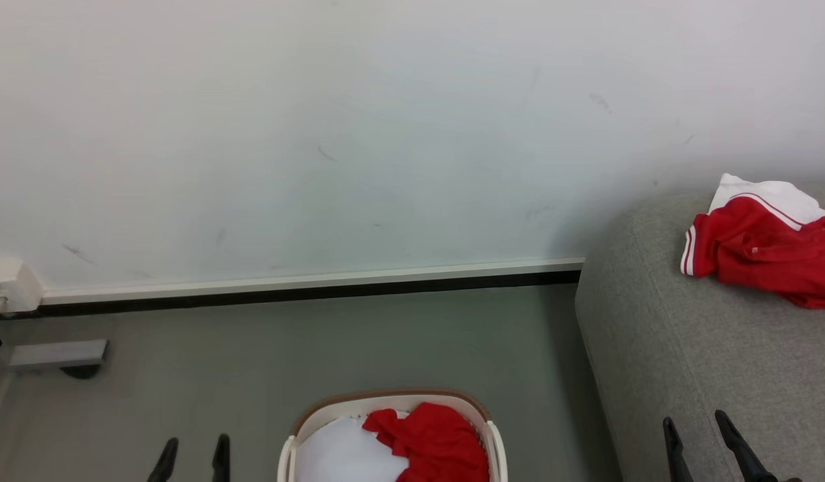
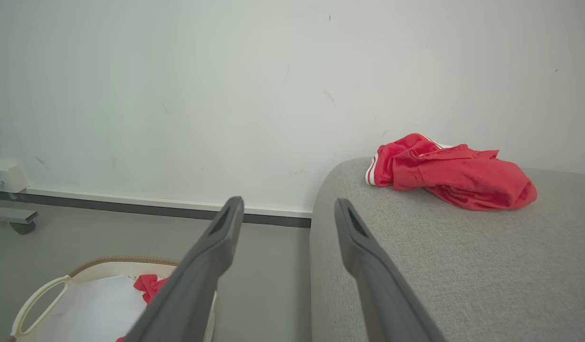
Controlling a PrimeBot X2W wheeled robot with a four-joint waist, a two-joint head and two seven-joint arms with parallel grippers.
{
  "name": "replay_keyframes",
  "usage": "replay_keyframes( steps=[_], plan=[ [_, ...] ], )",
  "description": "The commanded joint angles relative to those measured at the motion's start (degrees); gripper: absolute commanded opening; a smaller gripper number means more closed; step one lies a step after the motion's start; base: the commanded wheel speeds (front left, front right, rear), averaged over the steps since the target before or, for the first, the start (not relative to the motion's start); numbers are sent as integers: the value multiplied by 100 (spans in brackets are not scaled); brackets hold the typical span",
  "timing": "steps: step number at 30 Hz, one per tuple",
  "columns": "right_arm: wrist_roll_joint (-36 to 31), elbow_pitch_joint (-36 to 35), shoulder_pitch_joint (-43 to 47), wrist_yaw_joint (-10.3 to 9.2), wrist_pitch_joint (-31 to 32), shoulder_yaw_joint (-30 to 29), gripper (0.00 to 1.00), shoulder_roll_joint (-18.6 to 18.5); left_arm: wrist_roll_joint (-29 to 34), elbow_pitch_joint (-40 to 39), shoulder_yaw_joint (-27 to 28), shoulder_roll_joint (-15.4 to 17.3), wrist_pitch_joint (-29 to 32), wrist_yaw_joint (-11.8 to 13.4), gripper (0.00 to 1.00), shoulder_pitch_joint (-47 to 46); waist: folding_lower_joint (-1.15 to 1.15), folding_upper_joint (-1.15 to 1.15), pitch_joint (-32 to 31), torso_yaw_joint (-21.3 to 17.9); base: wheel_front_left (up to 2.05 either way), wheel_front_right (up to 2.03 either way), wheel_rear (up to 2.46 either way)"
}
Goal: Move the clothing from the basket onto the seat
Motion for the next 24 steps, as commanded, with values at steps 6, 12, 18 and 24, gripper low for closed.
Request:
replay_keyframes(
  steps=[6,12,18,24],
  plan=[
    [62,-177,-170,-15,-18,107,100,-1,46,83,-358,110,-5,-22,100,-279,0,0,182,-234,0,0,0],
    [70,-421,-385,-15,-9,171,100,0,-79,433,-940,306,-4,-23,100,-787,0,0,584,-597,0,0,0],
    [71,-773,-770,-15,-9,254,100,1,-116,1062,-1561,485,303,-14,100,-1739,0,0,1314,-984,0,0,0],
    [81,-1207,-1202,-15,-8,249,100,2,-108,1822,-1966,595,673,-14,100,-2724,0,0,2189,-1293,0,0,0]
  ],
)
